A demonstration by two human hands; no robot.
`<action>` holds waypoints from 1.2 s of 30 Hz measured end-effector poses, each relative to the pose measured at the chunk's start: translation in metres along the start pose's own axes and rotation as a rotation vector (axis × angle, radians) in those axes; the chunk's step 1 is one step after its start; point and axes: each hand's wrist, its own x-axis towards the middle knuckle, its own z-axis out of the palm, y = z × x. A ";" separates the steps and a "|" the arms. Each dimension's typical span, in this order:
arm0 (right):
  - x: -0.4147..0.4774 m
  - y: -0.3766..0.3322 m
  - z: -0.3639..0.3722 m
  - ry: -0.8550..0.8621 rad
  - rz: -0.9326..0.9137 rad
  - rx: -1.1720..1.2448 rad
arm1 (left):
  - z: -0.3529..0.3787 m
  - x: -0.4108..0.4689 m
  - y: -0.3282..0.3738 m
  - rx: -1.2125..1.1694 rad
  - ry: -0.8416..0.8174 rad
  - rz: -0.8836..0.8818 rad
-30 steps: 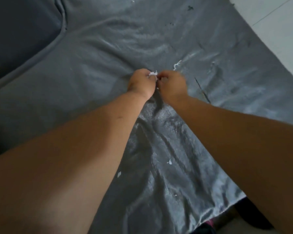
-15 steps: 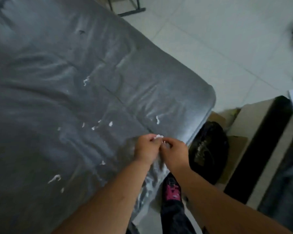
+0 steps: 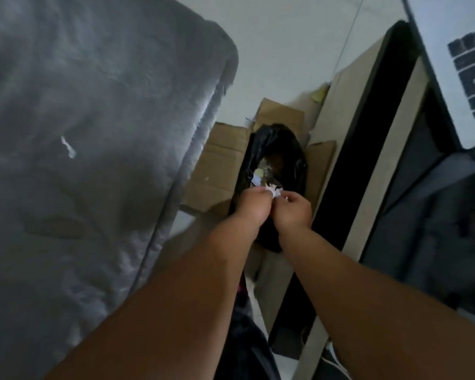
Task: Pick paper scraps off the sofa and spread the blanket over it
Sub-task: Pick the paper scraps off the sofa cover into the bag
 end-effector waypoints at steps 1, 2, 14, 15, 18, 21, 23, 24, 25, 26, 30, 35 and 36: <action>0.011 0.004 0.004 -0.013 0.046 0.031 | 0.007 0.007 -0.006 -0.037 -0.042 -0.044; 0.020 0.006 0.006 -0.033 0.084 0.061 | 0.011 0.010 -0.010 -0.058 -0.084 -0.077; -0.030 -0.018 -0.019 0.160 -0.106 0.010 | -0.027 -0.058 -0.018 -0.038 -0.140 0.019; -0.045 -0.027 -0.014 0.172 -0.160 -0.023 | -0.041 -0.067 -0.015 -0.018 -0.131 0.052; -0.099 -0.052 0.009 0.093 -0.375 -0.139 | -0.088 -0.101 -0.004 0.035 -0.091 0.158; -0.171 -0.075 0.058 -0.115 -0.629 -0.273 | -0.162 -0.139 -0.010 -0.057 0.057 0.247; -0.201 -0.093 0.092 -0.214 -0.807 -0.338 | -0.212 -0.161 -0.014 -0.082 0.186 0.295; -0.214 -0.102 0.112 -0.242 -0.891 -0.394 | -0.243 -0.170 -0.019 -0.106 0.255 0.329; -0.222 -0.109 0.133 -0.261 -0.941 -0.448 | -0.272 -0.177 -0.025 -0.108 0.319 0.364; -0.225 -0.120 0.148 -0.271 -0.937 -0.496 | -0.297 -0.182 -0.026 -0.090 0.377 0.388; -0.254 -0.127 0.225 -0.334 -0.874 -0.617 | -0.419 -0.195 -0.065 0.028 0.679 0.346; -0.313 -0.106 0.307 -0.449 -0.998 -0.694 | -0.525 -0.214 -0.150 0.218 0.962 -0.050; -0.326 -0.100 0.321 -0.472 -1.016 -0.693 | -0.528 -0.215 -0.162 0.170 0.923 -0.106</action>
